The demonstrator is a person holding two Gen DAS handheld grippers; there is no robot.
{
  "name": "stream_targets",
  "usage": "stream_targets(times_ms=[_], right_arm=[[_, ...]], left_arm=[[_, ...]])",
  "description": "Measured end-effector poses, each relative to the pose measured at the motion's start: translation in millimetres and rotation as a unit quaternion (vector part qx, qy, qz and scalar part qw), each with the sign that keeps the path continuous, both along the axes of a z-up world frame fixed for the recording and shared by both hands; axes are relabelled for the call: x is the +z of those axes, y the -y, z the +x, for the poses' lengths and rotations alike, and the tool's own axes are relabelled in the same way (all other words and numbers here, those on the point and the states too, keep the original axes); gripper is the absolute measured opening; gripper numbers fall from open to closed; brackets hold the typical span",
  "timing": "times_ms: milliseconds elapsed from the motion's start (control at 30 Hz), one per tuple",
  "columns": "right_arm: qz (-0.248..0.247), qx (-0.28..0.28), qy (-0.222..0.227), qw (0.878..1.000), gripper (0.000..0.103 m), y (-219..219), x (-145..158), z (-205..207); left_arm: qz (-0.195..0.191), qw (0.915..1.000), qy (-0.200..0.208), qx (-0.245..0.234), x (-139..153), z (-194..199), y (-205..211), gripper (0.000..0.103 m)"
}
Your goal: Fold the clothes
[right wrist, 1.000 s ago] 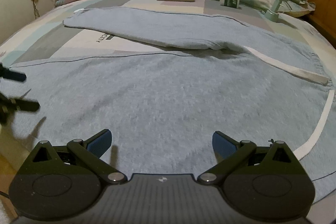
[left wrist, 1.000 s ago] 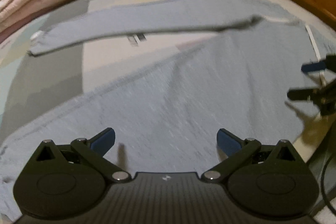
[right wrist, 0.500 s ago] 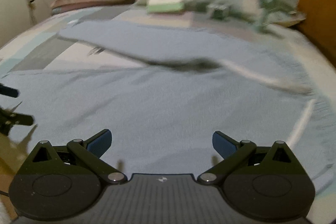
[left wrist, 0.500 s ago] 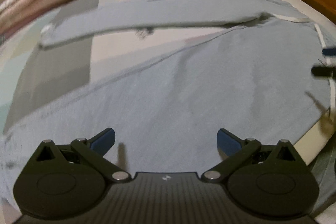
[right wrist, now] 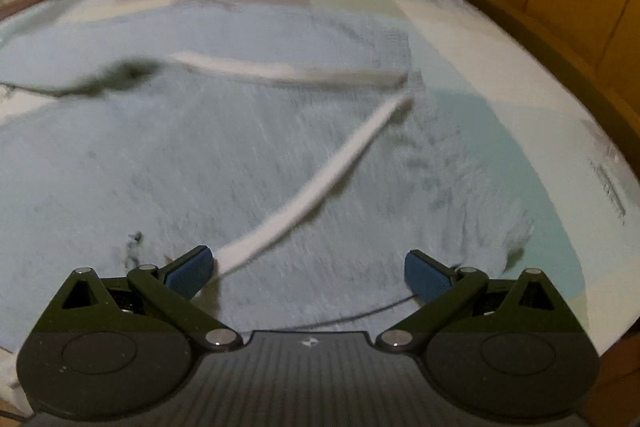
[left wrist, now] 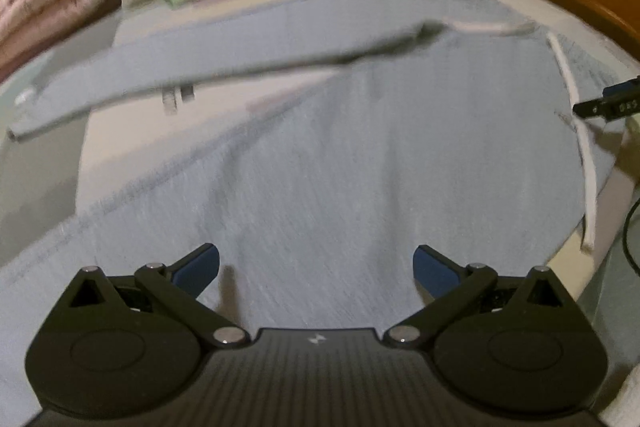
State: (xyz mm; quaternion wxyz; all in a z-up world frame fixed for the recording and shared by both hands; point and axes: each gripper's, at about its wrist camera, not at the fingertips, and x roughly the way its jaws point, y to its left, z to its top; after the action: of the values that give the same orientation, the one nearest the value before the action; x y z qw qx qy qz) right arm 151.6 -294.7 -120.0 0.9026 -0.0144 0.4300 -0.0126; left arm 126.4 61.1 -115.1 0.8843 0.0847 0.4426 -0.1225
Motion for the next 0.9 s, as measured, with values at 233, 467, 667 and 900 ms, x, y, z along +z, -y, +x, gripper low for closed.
stream_targets(times_ms=[233,467,667,900], right_arm=[[0.058,-0.015,0.008,0.998,0.103,-8.2,16.4,-21.7],[0.177,0.054,-0.03,0.982,0.103,-49.6,15.6,-25.5],[0.193,0.09,-0.053,0.976,0.103,-85.9,14.3,-20.3],[0.268,0.149,-0.038,0.951,0.103,-114.0,28.7,-3.7]], left_arm=[[0.002,0.9997,-0.018,0.014,-6.2,-0.3,-6.4,0.102],[0.009,0.9999,-0.008,0.006,-5.5,-6.0,-2.9,0.102],[0.003,0.9999,-0.007,0.01,-5.2,-8.1,-7.7,0.102],[0.003,0.9999,-0.002,0.016,-3.0,-8.8,-12.7,0.102]])
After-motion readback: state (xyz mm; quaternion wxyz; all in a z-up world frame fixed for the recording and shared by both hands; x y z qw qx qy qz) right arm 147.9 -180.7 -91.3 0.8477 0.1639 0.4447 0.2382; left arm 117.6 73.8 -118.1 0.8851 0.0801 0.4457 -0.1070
